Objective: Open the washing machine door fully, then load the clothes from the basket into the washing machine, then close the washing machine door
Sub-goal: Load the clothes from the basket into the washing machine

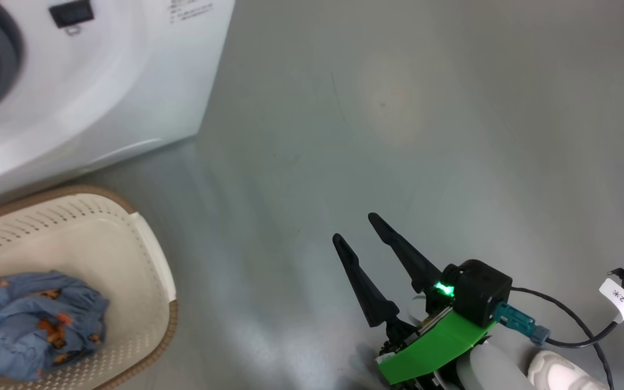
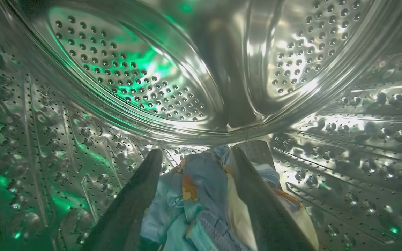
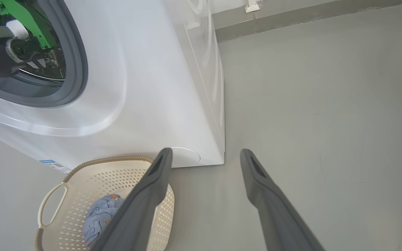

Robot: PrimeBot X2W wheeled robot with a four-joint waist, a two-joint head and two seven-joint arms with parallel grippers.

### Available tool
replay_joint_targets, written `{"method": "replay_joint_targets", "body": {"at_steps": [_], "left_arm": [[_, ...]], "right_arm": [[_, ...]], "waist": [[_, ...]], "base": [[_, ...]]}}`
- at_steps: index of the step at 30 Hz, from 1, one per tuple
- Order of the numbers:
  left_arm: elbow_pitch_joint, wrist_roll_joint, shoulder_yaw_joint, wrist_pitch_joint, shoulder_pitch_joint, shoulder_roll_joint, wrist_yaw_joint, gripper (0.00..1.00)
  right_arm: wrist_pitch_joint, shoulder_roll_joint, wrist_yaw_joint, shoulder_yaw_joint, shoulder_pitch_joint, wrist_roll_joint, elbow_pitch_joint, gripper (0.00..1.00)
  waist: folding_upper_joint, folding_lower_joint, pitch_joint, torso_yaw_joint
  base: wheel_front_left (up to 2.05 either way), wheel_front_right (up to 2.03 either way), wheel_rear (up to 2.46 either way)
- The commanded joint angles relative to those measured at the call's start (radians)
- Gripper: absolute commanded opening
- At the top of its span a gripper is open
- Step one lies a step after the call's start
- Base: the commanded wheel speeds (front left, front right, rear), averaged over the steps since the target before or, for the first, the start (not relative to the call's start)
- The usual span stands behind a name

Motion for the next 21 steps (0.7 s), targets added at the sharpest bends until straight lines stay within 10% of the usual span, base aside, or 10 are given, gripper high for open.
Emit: {"method": "replay_joint_targets", "body": {"at_steps": [1, 21], "left_arm": [[-0.005, 0.007, -0.003, 0.008, 0.001, 0.027, 0.012, 1.0], [-0.081, -0.112, 0.043, -0.053, 0.321, -0.16, 0.023, 1.0]], "right_arm": [[-0.005, -0.003, 0.006, 0.019, 0.035, -0.005, -0.012, 1.0], [-0.005, -0.003, 0.006, -0.073, 0.095, -0.051, 0.045, 1.0]], "waist": [[-0.0001, 0.0, -0.032, 0.024], [-0.0001, 0.0, -0.258, 0.156]], "base": [[0.0, 0.0, 0.0], [0.0, 0.0, 0.0]]}}
